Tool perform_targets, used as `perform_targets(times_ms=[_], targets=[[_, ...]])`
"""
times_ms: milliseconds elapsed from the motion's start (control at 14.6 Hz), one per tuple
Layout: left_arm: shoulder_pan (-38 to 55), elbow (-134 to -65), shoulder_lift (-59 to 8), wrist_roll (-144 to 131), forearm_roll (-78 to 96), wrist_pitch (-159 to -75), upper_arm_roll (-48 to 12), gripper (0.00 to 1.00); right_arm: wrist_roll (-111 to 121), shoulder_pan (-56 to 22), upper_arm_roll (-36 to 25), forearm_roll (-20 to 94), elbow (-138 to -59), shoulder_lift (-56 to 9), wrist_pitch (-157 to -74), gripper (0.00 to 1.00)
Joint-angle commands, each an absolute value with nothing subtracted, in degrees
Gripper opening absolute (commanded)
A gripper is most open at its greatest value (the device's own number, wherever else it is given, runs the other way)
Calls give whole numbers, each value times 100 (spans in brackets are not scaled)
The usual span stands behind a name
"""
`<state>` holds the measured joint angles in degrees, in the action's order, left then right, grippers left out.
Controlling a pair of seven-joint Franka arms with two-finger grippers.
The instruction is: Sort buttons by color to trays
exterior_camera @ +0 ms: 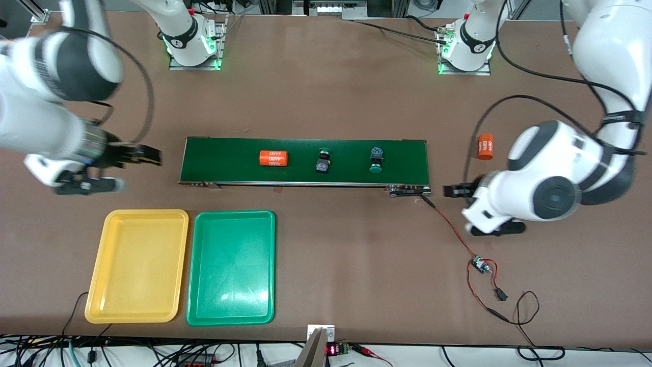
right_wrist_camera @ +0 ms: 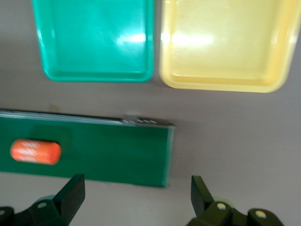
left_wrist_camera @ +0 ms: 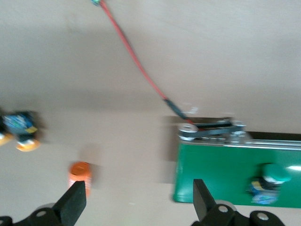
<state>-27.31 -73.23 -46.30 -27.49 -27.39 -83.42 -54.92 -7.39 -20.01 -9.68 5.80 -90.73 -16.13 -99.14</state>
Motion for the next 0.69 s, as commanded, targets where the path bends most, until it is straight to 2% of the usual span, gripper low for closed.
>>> perform_targets(times_ms=[0,137,343,618], targets=[[-3024,-7356,-4510,-1647,-2760,-8174,-5058,100,-1501,-2643,-1020,764,-8991,-1871,-10177,100],[-2726,-7793,-4132,-926,-2568,-8183,-4214,100,-1616,-2995,-1020,1071,-9009,-2091,-10423,100],[-2304,-9258,-3264,-397,-1568,-8996,-2991,100,-2476,-3505,-1020,1151,-8991,-2468,-10835,100],[-1944,-11141,-2243,-89,-1468,-10149,-2358,100,-3277,-4147,-1020,1151,-8982,-2829,-11162,100]])
